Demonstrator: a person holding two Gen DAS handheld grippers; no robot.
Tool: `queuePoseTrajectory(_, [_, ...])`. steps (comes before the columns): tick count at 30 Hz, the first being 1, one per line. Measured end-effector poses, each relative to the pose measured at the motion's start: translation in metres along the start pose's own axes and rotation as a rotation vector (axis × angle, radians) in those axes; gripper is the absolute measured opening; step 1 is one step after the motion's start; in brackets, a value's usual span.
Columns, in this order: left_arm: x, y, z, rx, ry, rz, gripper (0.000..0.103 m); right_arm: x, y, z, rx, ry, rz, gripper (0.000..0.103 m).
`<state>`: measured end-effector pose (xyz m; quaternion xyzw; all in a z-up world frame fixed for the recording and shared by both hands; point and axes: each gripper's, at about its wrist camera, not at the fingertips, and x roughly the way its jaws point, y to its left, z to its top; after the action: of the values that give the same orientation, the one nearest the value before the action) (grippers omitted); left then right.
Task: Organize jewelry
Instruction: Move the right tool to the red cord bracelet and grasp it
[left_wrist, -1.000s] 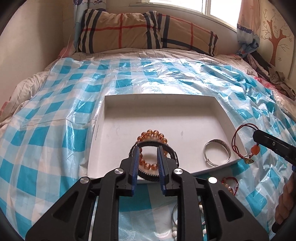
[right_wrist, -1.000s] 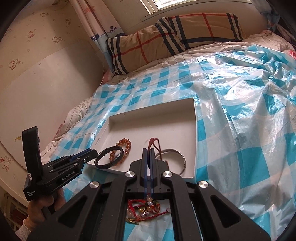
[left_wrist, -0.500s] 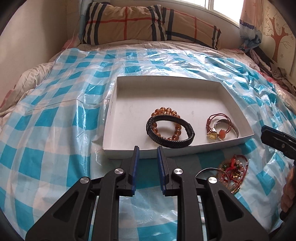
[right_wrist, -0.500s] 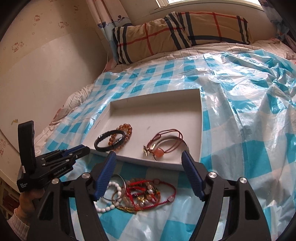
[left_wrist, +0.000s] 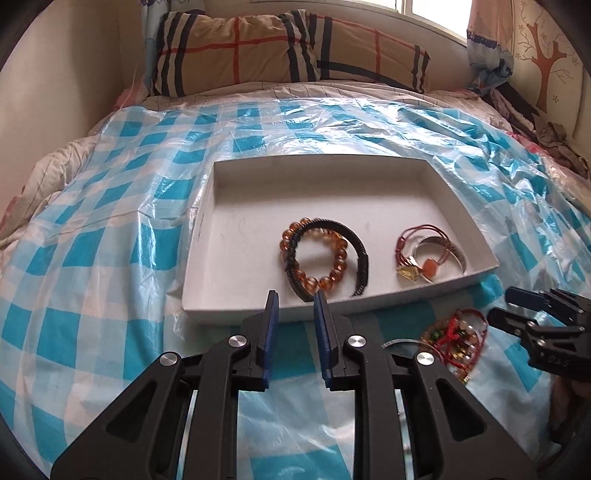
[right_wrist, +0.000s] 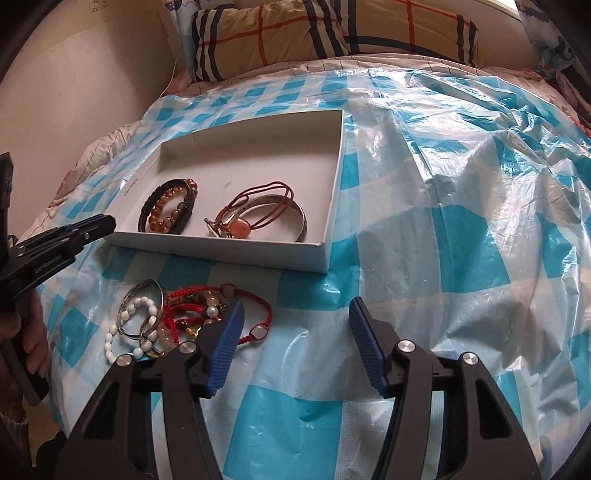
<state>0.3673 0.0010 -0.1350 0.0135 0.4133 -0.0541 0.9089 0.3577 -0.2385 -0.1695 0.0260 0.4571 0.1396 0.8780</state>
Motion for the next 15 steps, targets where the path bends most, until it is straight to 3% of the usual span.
queuePoseTrajectory(5, [0.003,-0.020,-0.025,0.038,0.078,-0.090,0.019,0.014,0.010,0.003,-0.063,0.032,-0.029,0.052])
queuePoseTrajectory(10, [0.015,-0.035,-0.030,0.081,0.115,-0.097,0.019,0.014,0.015,-0.004,-0.115,0.050,-0.131,0.040])
queuePoseTrajectory(15, [0.023,-0.043,-0.027,0.125,0.130,-0.086,0.028,-0.004,0.000,-0.021,-0.065,0.069,-0.151,0.036])
